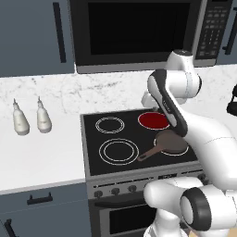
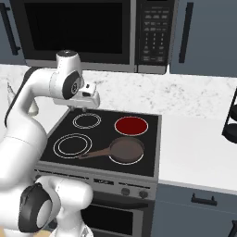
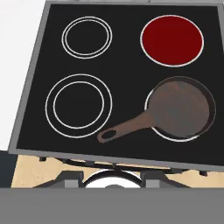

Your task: Turn off the rear right burner of the stove.

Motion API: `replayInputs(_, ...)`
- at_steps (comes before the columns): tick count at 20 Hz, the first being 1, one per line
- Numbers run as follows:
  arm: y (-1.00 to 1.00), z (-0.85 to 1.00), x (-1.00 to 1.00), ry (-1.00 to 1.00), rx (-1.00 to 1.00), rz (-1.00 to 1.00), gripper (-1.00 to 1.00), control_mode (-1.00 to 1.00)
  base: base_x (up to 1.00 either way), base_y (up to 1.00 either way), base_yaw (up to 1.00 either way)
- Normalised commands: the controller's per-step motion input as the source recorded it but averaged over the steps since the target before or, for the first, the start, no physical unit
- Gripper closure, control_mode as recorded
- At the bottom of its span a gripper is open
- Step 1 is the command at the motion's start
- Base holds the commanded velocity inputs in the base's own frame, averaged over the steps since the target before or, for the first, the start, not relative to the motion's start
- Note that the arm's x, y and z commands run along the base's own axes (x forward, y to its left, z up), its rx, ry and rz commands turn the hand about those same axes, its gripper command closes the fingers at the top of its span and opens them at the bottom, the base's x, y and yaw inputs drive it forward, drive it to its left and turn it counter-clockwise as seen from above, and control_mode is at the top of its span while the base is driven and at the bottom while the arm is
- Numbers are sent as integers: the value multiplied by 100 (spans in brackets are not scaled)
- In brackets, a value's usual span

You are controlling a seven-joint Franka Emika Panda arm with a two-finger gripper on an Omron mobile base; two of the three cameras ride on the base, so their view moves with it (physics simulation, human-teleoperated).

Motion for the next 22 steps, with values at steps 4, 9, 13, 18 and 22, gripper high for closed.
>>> replayInputs(4,12,0,-24,-2,-2,1,-100,-100,0,0,0)
replayInputs(9,47,-2,-47,0,-12,11,-100,-100,0,0,0)
replayInputs(13,50,-8,-59,0,-16,13,-100,-100,0,0,0)
replayInputs(18,24,-4,-53,0,-8,7,-100,-100,0,0,0)
replayInputs(22,8,-1,-43,0,-6,3,-100,-100,0,0,0)
